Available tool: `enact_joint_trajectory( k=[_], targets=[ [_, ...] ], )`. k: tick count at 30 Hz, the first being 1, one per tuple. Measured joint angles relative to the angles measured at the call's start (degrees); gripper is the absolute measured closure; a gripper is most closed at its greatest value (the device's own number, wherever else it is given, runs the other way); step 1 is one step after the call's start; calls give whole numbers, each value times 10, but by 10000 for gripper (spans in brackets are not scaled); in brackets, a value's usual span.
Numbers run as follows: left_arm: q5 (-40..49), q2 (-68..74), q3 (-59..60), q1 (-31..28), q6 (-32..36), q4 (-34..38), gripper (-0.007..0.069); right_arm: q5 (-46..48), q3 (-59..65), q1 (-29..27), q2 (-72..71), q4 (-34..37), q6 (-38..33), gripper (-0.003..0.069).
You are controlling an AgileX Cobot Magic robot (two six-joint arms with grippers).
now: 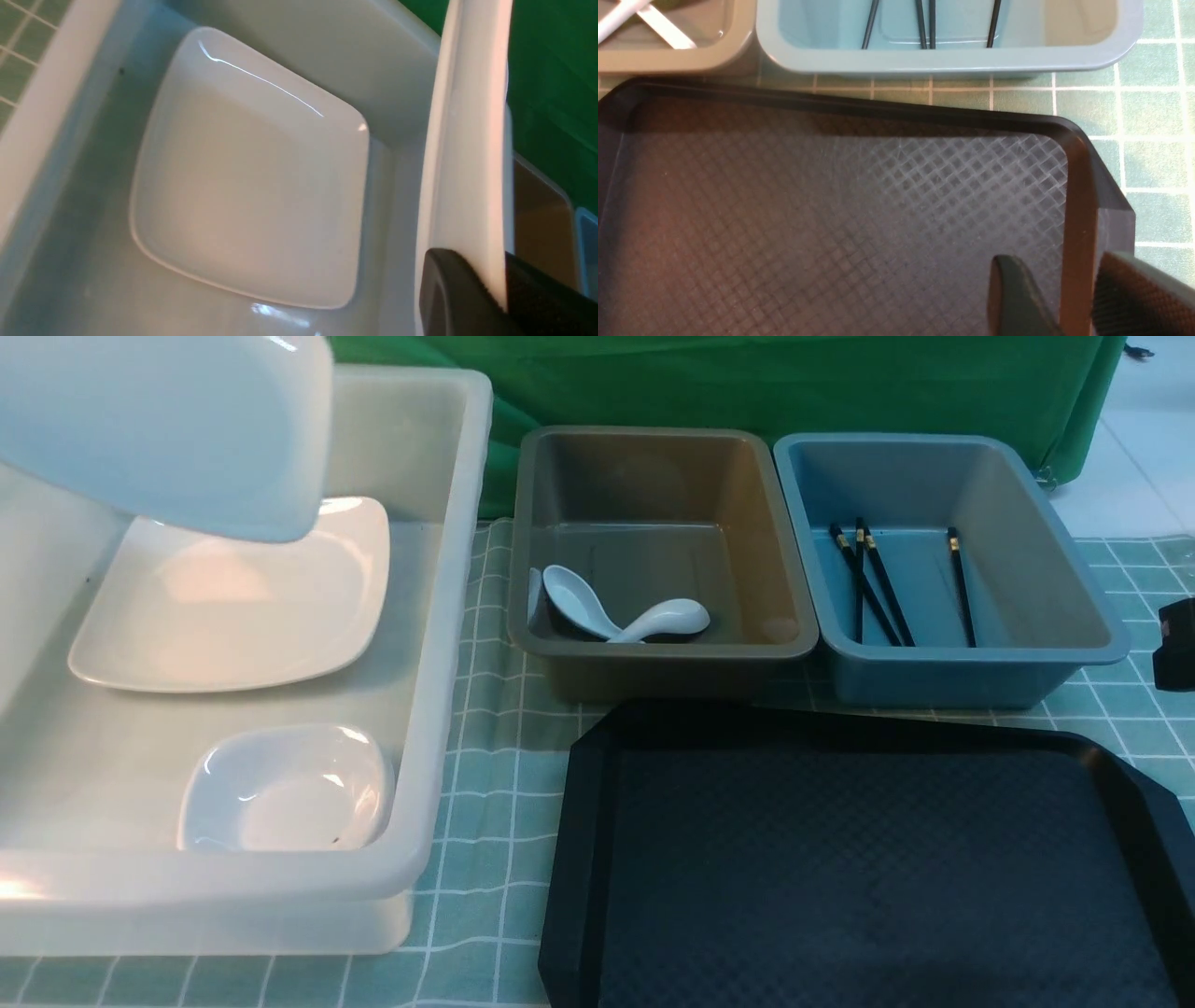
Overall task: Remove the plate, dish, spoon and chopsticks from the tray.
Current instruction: Use the left arm to put the plate into the large storage box on the left
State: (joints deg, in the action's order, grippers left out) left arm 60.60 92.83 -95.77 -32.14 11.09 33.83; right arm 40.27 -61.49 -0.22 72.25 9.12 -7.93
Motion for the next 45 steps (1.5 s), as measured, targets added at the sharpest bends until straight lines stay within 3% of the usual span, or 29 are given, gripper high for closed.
enact_joint_trajectory(
  k=[16, 28, 41, 45],
  targets=[
    [-26, 105, 0, 10, 23, 18, 594, -1, 0, 0, -1, 0, 1, 377],
    [-86, 181, 0, 48, 34, 24, 594, -1, 0, 0, -1, 0, 11, 377],
    [-97, 216, -4, 48, 68, -6, 601, -1, 0, 0, -1, 0, 13, 377],
    [-97, 227, -5, 48, 77, -20, 554, -1, 0, 0, -1, 0, 15, 377]
  ],
)
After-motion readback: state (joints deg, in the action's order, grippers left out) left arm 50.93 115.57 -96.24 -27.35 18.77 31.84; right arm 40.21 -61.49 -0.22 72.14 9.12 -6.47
